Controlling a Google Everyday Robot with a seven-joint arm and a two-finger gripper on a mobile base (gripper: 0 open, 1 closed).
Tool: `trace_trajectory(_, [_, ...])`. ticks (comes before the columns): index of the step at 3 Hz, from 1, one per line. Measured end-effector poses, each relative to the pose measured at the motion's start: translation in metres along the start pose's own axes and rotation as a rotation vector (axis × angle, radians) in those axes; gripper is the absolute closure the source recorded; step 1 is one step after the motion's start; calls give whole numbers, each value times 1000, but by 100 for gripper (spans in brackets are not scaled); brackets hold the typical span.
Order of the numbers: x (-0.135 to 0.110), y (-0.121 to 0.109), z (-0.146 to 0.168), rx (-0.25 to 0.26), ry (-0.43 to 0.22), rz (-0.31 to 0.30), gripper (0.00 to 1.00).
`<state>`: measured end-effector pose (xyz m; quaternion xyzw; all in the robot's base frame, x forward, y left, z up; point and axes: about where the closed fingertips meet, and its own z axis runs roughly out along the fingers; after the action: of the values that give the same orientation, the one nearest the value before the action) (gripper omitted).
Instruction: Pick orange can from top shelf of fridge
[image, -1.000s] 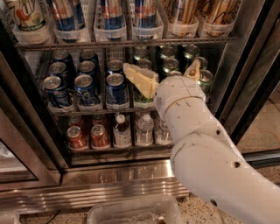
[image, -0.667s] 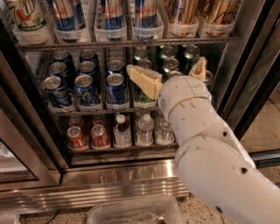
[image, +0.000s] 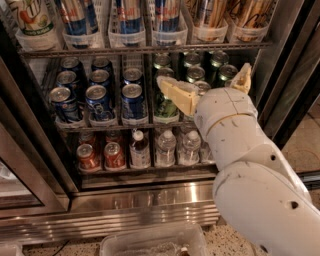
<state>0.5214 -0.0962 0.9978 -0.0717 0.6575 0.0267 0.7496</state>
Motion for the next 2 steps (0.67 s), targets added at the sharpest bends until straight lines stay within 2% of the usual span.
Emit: trace_trajectory(2, [-11, -20, 2, 28, -55, -1, 0])
